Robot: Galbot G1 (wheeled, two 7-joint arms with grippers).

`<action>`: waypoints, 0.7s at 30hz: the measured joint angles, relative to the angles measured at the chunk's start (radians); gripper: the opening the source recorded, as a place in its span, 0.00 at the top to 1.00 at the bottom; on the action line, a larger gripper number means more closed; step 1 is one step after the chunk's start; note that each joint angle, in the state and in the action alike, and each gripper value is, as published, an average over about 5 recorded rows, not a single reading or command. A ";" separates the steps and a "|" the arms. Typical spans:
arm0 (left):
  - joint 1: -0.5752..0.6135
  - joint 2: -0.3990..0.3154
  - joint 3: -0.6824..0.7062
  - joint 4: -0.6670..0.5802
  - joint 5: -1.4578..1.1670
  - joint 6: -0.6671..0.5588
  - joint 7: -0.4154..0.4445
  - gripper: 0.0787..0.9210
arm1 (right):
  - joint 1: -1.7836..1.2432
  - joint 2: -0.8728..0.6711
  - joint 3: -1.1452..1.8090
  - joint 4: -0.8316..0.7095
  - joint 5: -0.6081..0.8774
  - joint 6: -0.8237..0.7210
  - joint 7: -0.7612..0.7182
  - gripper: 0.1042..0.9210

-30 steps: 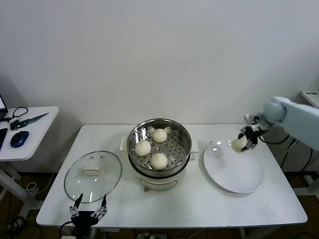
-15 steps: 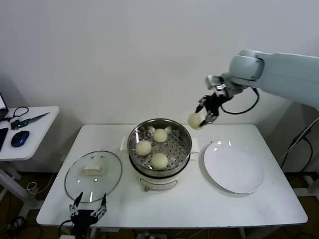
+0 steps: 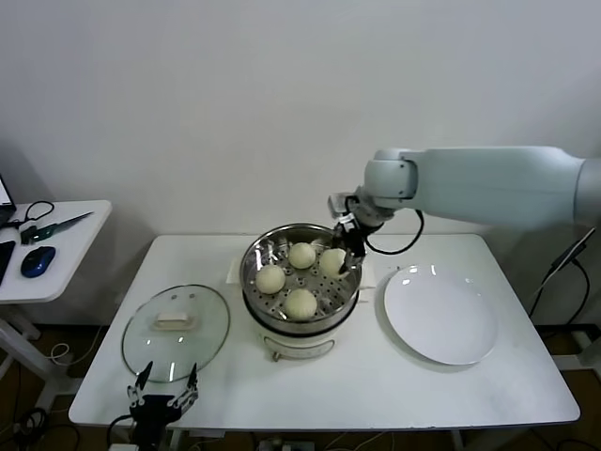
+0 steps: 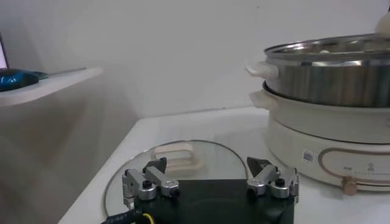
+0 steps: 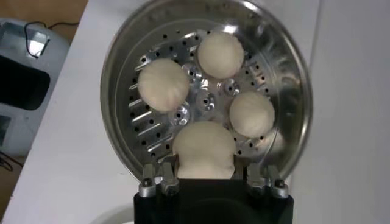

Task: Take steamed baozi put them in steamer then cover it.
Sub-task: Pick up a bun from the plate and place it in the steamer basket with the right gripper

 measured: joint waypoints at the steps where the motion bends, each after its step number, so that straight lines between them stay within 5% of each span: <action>1: 0.000 0.000 0.000 0.001 0.000 0.000 0.000 0.12 | -0.012 0.004 0.001 -0.006 -0.007 -0.002 0.005 0.38; 11: -0.003 -0.001 0.000 0.007 0.000 -0.003 -0.001 0.12 | -0.109 0.033 0.027 -0.058 -0.059 -0.017 0.042 0.36; 21: 0.002 -0.007 -0.003 0.003 0.000 -0.002 -0.004 0.12 | -0.121 0.032 0.054 -0.074 -0.039 0.007 0.032 0.13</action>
